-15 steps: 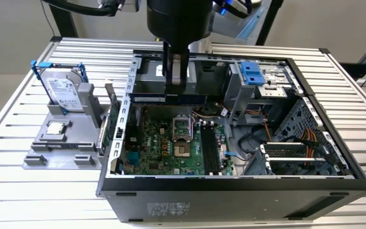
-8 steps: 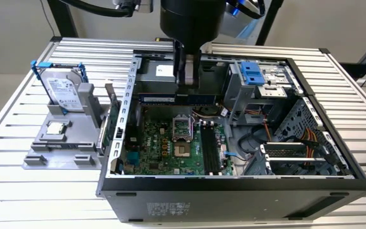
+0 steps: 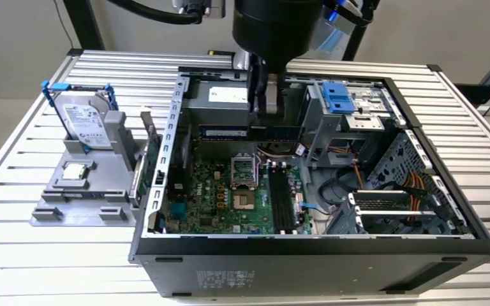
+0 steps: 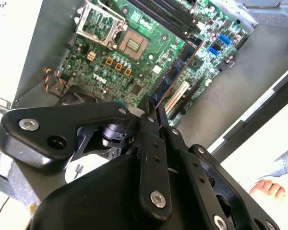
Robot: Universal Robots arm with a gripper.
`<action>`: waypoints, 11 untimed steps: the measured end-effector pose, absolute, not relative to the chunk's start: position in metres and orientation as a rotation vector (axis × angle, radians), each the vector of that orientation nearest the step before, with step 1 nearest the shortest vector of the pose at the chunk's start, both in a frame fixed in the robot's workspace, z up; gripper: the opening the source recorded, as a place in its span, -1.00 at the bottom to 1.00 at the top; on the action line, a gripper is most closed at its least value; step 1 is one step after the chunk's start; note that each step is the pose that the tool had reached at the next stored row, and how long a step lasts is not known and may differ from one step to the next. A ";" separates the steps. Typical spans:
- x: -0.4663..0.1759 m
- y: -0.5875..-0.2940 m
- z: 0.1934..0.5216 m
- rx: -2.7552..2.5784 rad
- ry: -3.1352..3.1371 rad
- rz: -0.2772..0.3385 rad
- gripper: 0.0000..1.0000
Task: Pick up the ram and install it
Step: 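Pick up the ram and move it above insertion slot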
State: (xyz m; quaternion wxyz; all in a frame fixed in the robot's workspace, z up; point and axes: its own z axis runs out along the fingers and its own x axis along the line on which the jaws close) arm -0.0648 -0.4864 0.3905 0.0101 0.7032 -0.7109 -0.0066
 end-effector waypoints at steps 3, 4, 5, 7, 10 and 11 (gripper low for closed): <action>-0.059 -0.486 0.390 2.194 -2.220 -0.021 -1.00; -0.057 -0.486 0.391 2.193 -2.222 -0.021 -1.00; -0.055 -0.486 0.391 2.190 -2.224 -0.021 -1.00; -0.053 -0.486 0.391 2.183 -2.231 -0.021 -1.00; -0.050 -0.486 0.391 2.171 -2.243 -0.021 -1.00; -0.049 -0.486 0.391 2.167 -2.247 -0.021 -1.00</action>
